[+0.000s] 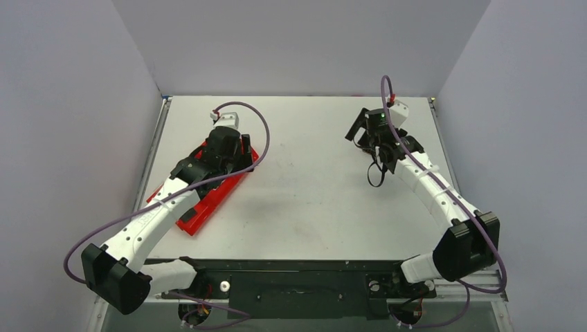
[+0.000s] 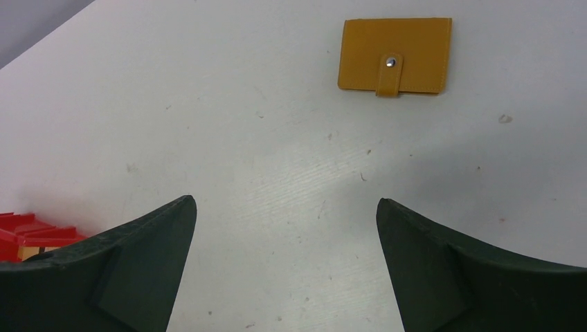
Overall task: Take the credit cards out of the card holder
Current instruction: Move the card holder to the center of the board.
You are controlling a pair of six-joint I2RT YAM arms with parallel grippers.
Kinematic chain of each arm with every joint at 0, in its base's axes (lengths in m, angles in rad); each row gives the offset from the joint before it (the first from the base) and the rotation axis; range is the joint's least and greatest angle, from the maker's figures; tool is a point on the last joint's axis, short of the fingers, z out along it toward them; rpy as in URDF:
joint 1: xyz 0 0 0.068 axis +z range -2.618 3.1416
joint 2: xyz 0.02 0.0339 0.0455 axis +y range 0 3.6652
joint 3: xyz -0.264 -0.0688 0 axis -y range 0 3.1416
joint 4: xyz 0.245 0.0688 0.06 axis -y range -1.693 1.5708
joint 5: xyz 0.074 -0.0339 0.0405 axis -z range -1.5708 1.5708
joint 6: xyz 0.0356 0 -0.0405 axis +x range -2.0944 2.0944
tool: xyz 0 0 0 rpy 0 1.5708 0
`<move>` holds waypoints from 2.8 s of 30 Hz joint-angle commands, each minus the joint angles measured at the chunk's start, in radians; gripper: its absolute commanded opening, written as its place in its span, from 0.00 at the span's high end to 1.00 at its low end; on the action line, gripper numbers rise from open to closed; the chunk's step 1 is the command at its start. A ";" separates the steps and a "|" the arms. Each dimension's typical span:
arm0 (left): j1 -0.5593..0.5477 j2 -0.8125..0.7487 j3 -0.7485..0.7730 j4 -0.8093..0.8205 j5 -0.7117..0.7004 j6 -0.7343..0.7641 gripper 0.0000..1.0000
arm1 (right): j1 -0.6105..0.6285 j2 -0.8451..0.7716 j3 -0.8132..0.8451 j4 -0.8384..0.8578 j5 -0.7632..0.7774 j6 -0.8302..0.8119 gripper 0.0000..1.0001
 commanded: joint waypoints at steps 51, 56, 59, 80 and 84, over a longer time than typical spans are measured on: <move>0.044 0.025 0.089 -0.113 0.086 0.036 0.38 | -0.405 0.846 0.542 -0.133 -0.151 0.000 0.26; 0.045 0.029 0.090 -0.112 0.087 0.033 0.38 | -0.362 0.839 0.532 -0.133 -0.134 -0.033 0.33; 0.045 0.029 0.088 -0.113 0.086 0.032 0.38 | -0.329 0.824 0.510 -0.134 -0.125 -0.051 0.35; 0.049 0.051 0.008 -0.075 0.108 -0.058 0.38 | 0.041 0.585 0.155 -0.058 -0.156 -0.215 0.36; 0.048 0.065 -0.012 -0.060 0.121 -0.072 0.38 | 0.161 0.548 0.100 -0.011 -0.197 -0.264 0.35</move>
